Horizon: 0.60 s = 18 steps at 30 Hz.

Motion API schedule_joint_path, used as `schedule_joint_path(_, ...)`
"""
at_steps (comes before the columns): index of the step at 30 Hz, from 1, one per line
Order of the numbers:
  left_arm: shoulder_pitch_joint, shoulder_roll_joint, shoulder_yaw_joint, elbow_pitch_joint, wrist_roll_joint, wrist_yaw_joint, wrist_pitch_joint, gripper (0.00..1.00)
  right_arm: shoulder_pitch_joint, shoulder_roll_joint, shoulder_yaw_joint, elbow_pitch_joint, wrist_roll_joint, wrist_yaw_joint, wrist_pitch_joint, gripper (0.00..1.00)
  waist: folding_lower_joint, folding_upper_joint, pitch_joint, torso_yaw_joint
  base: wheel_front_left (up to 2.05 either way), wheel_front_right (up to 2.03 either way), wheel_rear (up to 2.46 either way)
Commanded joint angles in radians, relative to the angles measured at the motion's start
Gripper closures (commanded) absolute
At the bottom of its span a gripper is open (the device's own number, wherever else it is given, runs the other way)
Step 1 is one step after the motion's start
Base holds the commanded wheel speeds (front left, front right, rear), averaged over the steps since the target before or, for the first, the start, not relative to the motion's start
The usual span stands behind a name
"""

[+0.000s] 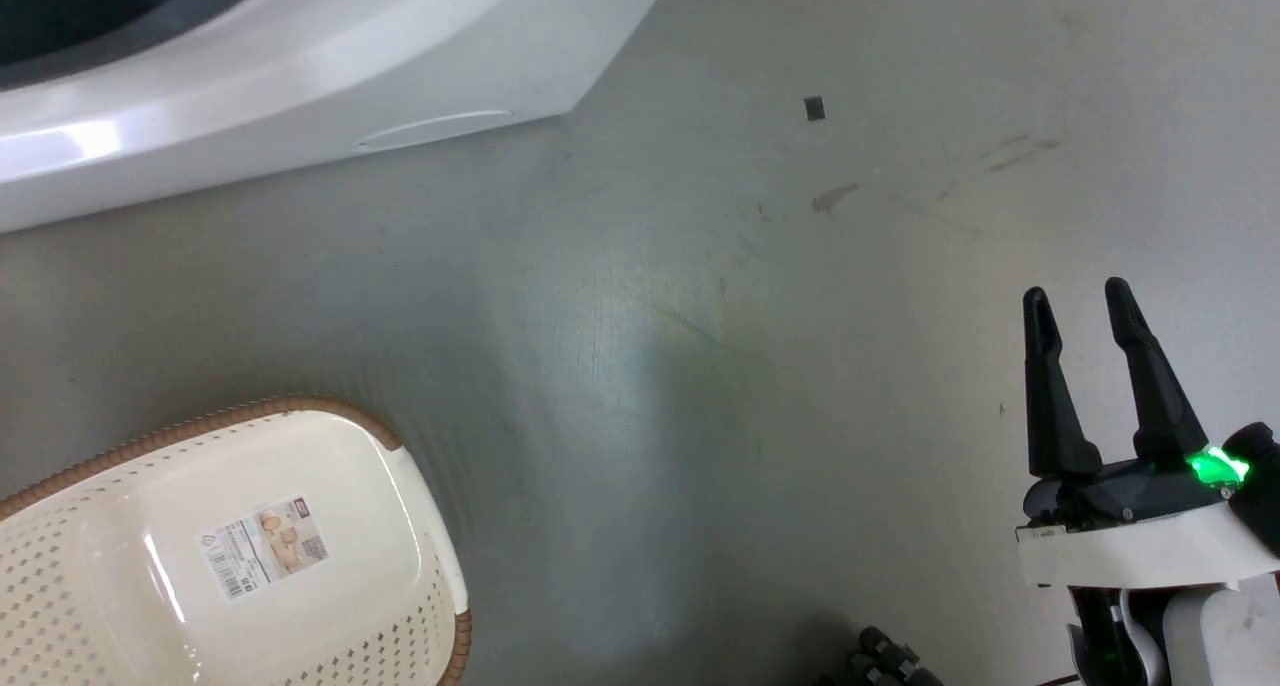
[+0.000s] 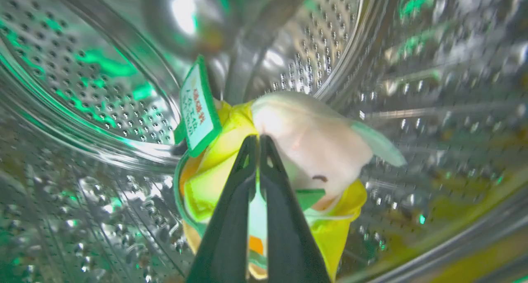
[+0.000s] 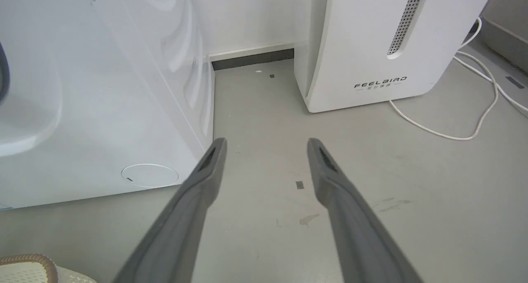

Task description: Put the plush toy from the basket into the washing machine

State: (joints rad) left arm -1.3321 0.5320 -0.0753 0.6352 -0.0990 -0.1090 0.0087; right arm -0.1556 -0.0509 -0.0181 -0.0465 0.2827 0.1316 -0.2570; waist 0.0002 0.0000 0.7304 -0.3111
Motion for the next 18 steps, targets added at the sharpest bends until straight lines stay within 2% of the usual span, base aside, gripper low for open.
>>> schedule_joint_path(1,-0.021,0.013,-0.019,0.033,0.015,-0.006,-0.001,1.0,-0.02,0.001,0.0,-0.006,0.007,-0.001,-0.005,0.0,-0.0002,0.0,0.025,-0.014,0.0,0.0,0.0)
schedule_joint_path(7,-0.01,0.024,-0.08,0.158,0.025,-0.015,0.001,1.0,-0.031,0.001,0.001,-0.001,0.017,-0.001,-0.005,0.0,-0.0002,0.0,0.04,-0.007,0.0,0.0,0.0)
schedule_joint_path(18,-0.012,-0.025,-0.144,0.3,-0.027,-0.021,-0.04,1.0,-0.054,0.001,-0.001,-0.012,-0.001,-0.001,-0.005,0.0,-0.0002,0.0,0.056,0.024,0.0,0.0,0.0)
